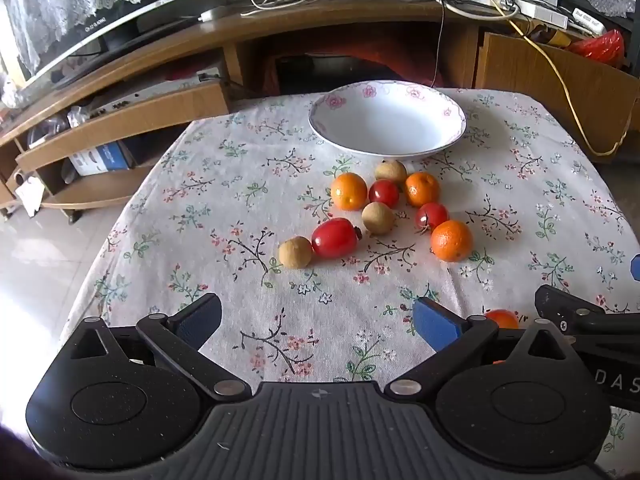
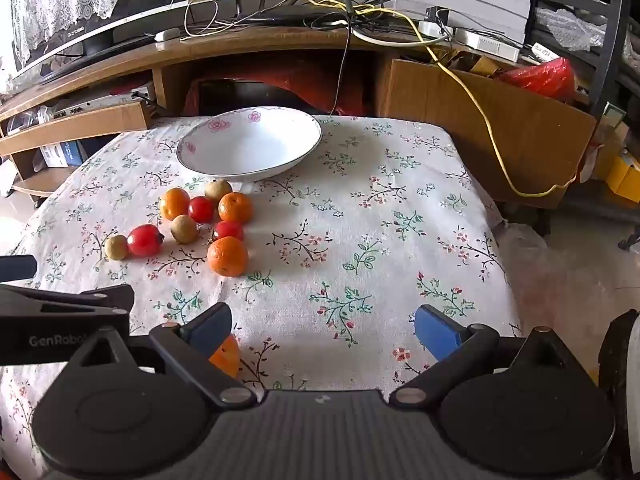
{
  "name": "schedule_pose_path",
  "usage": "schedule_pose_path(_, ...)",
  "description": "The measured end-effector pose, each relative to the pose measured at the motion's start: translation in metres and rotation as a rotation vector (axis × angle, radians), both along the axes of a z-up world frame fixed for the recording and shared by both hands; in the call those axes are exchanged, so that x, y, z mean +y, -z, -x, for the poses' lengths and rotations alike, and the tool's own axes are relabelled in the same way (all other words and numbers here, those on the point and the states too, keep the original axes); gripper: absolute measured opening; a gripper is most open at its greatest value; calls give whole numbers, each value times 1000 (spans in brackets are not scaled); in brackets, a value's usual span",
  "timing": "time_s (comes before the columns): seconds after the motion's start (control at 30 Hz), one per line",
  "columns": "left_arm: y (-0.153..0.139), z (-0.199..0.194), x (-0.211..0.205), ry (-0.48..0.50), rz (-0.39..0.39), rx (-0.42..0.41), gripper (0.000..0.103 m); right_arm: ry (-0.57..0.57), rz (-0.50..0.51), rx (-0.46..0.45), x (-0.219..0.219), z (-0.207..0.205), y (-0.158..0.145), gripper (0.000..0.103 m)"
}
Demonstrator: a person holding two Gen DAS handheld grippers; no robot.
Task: Organize fruits
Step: 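Close the right gripper around the large red-orange fruit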
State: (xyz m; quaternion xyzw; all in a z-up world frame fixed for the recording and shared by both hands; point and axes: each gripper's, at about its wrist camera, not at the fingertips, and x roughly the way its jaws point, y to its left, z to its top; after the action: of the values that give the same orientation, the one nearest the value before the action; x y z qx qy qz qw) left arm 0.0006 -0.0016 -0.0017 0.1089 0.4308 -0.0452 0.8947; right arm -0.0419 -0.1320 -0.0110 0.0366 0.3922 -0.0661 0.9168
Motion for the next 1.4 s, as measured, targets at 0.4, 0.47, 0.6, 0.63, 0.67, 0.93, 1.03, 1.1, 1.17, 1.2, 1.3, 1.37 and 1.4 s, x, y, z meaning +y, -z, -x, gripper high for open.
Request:
schedule_pose_path(0.4, -3, 3, 0, -8, 14, 3, 102, -5, 25, 13, 2, -2, 3, 99)
schedule_pose_path(0.47, 1, 2, 3, 2, 12, 3, 102, -9, 32, 17, 2, -2, 3, 99)
schedule_pose_path(0.6, 3, 2, 4, 3, 7, 5, 101, -12, 33, 25, 3, -3, 4, 99)
schedule_pose_path(0.63, 3, 3, 4, 4, 7, 7, 101, -13, 34, 27, 3, -3, 3, 99)
schedule_pose_path(0.67, 3, 3, 4, 4, 7, 8, 101, -14, 35, 28, 3, -3, 4, 99)
schedule_pose_path(0.93, 4, 3, 5, 4, 6, 28, 99, -29, 40, 41, 6, -4, 4, 99)
schedule_pose_path(1.03, 4, 3, 6, 6, 5, 29, 98, -32, 39, 44, 6, -4, 5, 99)
schedule_pose_path(1.1, 5, 3, 6, 7, 4, 31, 98, -35, 38, 46, 7, -4, 5, 98)
schedule_pose_path(1.17, 5, 3, 5, 9, 3, 32, 97, -37, 39, 48, 8, -5, 5, 98)
schedule_pose_path(1.2, 5, 3, 5, 9, 1, 32, 97, -38, 39, 49, 8, -5, 6, 98)
schedule_pose_path(1.3, 5, 3, 5, 11, -1, 35, 96, -41, 37, 55, 8, -5, 6, 98)
schedule_pose_path(1.37, 5, 3, 5, 11, -2, 36, 96, -43, 37, 57, 8, -5, 7, 98)
schedule_pose_path(1.4, 5, 3, 5, 11, -2, 36, 96, -43, 36, 58, 8, -6, 7, 98)
